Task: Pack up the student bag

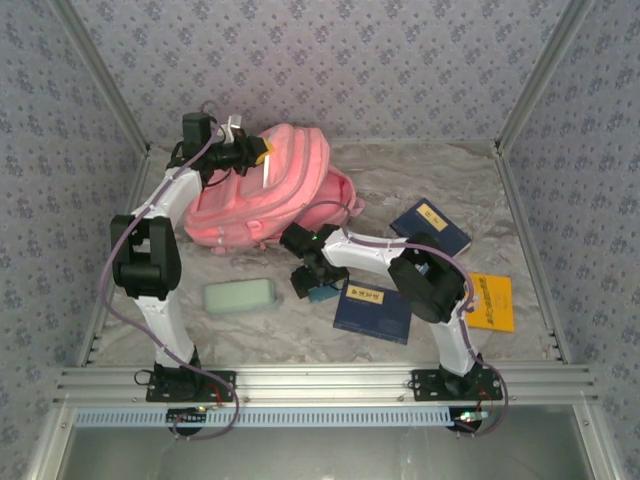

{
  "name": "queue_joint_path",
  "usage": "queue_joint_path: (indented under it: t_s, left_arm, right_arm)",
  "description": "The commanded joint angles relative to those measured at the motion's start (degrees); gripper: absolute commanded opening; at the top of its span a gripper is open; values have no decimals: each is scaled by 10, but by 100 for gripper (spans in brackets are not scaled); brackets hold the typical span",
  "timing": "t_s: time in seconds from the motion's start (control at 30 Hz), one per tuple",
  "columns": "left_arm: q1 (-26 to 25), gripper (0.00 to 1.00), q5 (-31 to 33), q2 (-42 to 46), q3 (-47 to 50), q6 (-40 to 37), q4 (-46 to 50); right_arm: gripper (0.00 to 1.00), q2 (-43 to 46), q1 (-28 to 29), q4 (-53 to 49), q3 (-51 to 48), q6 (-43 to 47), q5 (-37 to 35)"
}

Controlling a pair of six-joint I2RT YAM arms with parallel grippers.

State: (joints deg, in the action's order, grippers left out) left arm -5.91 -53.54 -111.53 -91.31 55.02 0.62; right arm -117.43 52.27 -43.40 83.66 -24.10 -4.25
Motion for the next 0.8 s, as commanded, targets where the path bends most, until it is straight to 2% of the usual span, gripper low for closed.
queue_joint_path:
  t_s: [0.0,0.17,0.4,0.57,0.77]
  left_arm:
    - [11,0,-8,23,-14,-19,-2]
    - [11,0,-10,23,-19,-34,18]
    - [11,0,-6,19,-30,-54,46]
    - [8,0,-9,18,-43,-69,64]
    - [-27,0,4,12,-108,-151,172]
  right_arm:
    - [80,-26,-4,11,-17,-13,-3]
    - [70,-3,-3,24,-21,-16,3]
    - [69,56,-10,22,-26,-17,-5]
    - [68,154,-15,60,-73,-20,-46]
    - [67,273,-47,87,-133,-27,-84]
